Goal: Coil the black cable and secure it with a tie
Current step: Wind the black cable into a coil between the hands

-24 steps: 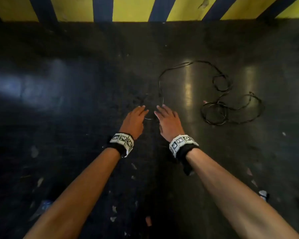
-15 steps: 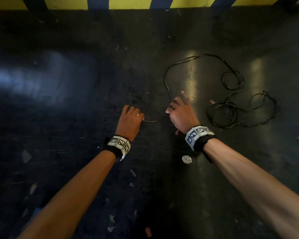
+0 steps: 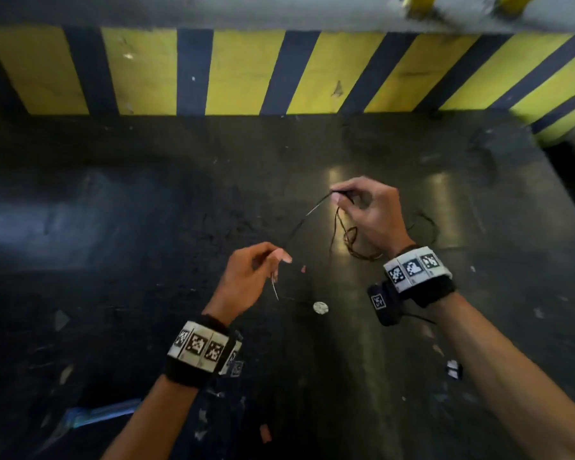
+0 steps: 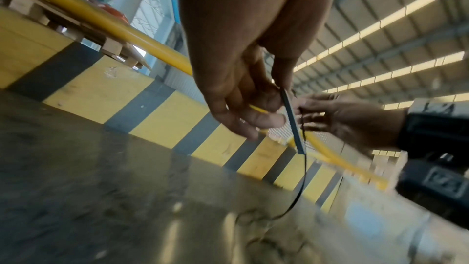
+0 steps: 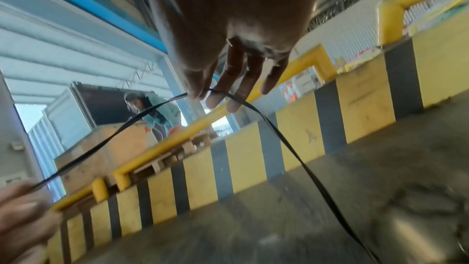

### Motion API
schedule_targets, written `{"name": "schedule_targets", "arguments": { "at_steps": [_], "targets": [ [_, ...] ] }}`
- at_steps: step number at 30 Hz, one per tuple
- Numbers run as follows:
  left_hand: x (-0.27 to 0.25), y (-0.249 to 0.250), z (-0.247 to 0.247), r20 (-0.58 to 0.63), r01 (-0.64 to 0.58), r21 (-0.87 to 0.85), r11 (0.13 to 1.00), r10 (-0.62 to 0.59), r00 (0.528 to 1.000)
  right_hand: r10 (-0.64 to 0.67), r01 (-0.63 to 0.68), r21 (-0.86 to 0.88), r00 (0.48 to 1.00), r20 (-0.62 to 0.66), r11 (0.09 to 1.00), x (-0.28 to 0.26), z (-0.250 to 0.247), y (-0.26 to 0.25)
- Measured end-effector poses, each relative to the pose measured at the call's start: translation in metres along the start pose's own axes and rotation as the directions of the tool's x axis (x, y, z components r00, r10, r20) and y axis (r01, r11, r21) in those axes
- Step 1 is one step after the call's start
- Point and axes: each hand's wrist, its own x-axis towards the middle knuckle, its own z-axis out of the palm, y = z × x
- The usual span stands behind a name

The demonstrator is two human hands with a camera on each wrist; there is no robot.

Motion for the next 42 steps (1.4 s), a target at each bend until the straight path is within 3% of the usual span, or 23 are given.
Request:
{"name": "schedule_targets", "arguments": {
  "at_steps": [4, 9, 13, 17, 19, 21, 26, 28, 32, 35, 39, 42],
  "targets": [
    [-0.037, 0.060, 0.008, 0.175, -0.037, -0.376, 0.926, 0.110, 0.978, 0.023, -0.021, 0.052, 0.999, -0.034, 0.998, 0.006, -0.042, -0.050],
    [-0.066, 0.118, 0.007, 0.257, -0.086, -0.573, 0.815, 0.278, 0.926, 0.124, -0.118, 0.190, 0.992, -0.020, 0.975, 0.007, -0.069, -0.067],
    [-0.060, 0.156, -0.002, 0.157, -0.208, -0.647, 0.733, 0.395, 0.905, 0.187, -0.219, 0.288, 0.973, 0.135, 0.932, -0.018, -0.060, -0.072],
    [-0.029, 0.185, -0.016, 0.000, -0.297, -0.693, 0.657, 0.412, 0.911, 0.273, -0.434, 0.365, 0.867, 0.416, 0.824, -0.071, -0.035, -0.074],
    [-0.011, 0.197, -0.022, -0.073, -0.346, -0.648, 0.679, 0.397, 0.915, 0.264, -0.479, 0.371, 0.825, 0.499, 0.796, -0.097, -0.027, -0.082],
    [0.006, 0.203, -0.026, -0.121, -0.386, -0.537, 0.750, 0.384, 0.915, 0.198, -0.446, 0.374, 0.815, 0.544, 0.813, -0.114, -0.023, -0.090],
    [0.043, 0.197, -0.023, -0.168, -0.373, -0.236, 0.897, 0.340, 0.925, 0.034, -0.213, 0.331, 0.881, 0.472, 0.919, -0.111, -0.059, -0.124],
    [0.050, 0.189, -0.019, -0.133, -0.359, -0.142, 0.922, 0.342, 0.930, -0.036, -0.082, 0.282, 0.920, 0.391, 0.956, -0.097, -0.086, -0.147],
    [0.037, 0.175, -0.005, 0.030, -0.353, 0.024, 0.936, 0.352, 0.936, -0.129, 0.075, 0.189, 0.947, 0.294, 0.979, -0.059, -0.137, -0.183],
    [0.010, 0.178, 0.008, 0.146, -0.363, -0.156, 0.919, 0.385, 0.911, -0.163, 0.140, 0.110, 0.958, 0.235, 0.984, -0.034, -0.159, -0.198],
    [-0.026, 0.183, 0.012, 0.241, -0.244, -0.462, 0.853, 0.386, 0.891, -0.163, 0.155, 0.058, 0.967, 0.197, 0.986, -0.008, -0.169, -0.204],
    [-0.038, 0.192, 0.012, 0.279, -0.188, -0.581, 0.791, 0.412, 0.868, -0.144, 0.139, 0.040, 0.974, 0.172, 0.989, 0.005, -0.166, -0.198]
  ]
}}
